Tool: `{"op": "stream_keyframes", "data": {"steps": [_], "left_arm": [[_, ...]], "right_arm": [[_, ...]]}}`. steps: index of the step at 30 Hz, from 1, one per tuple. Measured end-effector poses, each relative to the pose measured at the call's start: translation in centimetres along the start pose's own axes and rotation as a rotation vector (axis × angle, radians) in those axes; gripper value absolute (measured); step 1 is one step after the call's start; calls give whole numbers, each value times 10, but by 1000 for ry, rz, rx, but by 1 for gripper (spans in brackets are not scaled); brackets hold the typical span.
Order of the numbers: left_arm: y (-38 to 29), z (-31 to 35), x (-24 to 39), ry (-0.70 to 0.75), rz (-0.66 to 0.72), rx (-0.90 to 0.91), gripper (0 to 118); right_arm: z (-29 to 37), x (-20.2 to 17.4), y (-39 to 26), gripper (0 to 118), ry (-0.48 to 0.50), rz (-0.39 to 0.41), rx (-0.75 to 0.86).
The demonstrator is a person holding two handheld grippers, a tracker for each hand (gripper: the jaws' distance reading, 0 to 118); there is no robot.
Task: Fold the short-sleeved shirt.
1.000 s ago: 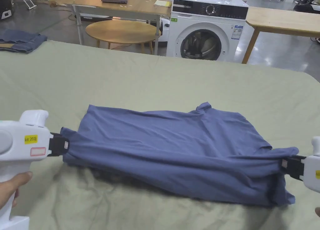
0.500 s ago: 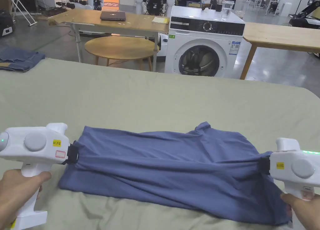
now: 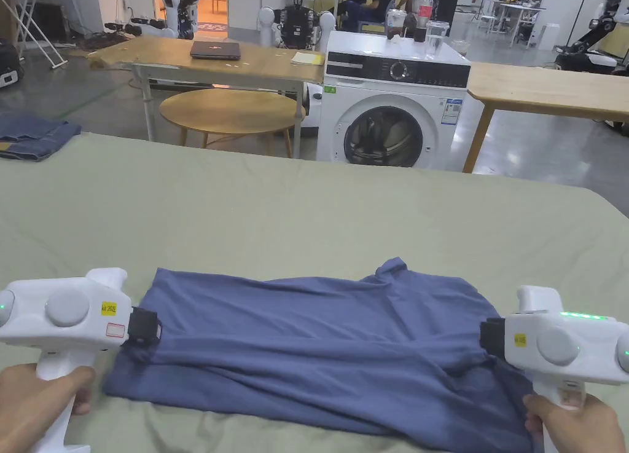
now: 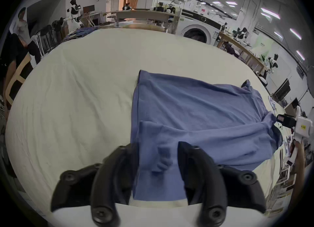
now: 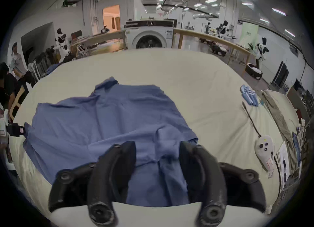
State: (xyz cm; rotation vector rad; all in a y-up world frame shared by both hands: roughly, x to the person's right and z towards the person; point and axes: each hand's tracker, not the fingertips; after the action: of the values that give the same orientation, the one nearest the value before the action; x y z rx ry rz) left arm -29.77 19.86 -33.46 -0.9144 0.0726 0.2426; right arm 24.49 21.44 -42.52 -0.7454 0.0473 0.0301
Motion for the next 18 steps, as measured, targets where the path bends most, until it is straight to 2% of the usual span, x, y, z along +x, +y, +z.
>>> {"op": "stream_keyframes", "data": {"steps": [2,8,9,10,11,12,14,16,18], "left_arm": [[-5,15,6,-14,-1,53,55],[-35,66,31,-58,-100,277,55],[-43,74,36,-52,-112,317,55],[-54,84,41,-51,-122,377,55],[-62,92,44,-42,-129,437,50],[-69,98,47,-30,-140,479,35],[-82,109,57,18,-163,509,2],[-91,114,62,53,-157,529,0],[-95,119,61,26,-148,516,0]], "right_arm": [[19,-4,-3,56,7,-4,55],[74,-29,-29,56,54,-49,268],[81,-33,-33,51,64,-42,294],[91,-39,-40,40,64,-34,334],[100,-46,-46,20,54,-28,363],[106,-54,-52,5,53,-30,389],[118,-66,-63,1,70,-28,424],[126,-77,-71,0,83,-27,440],[131,-86,-76,0,88,-23,448]]}}
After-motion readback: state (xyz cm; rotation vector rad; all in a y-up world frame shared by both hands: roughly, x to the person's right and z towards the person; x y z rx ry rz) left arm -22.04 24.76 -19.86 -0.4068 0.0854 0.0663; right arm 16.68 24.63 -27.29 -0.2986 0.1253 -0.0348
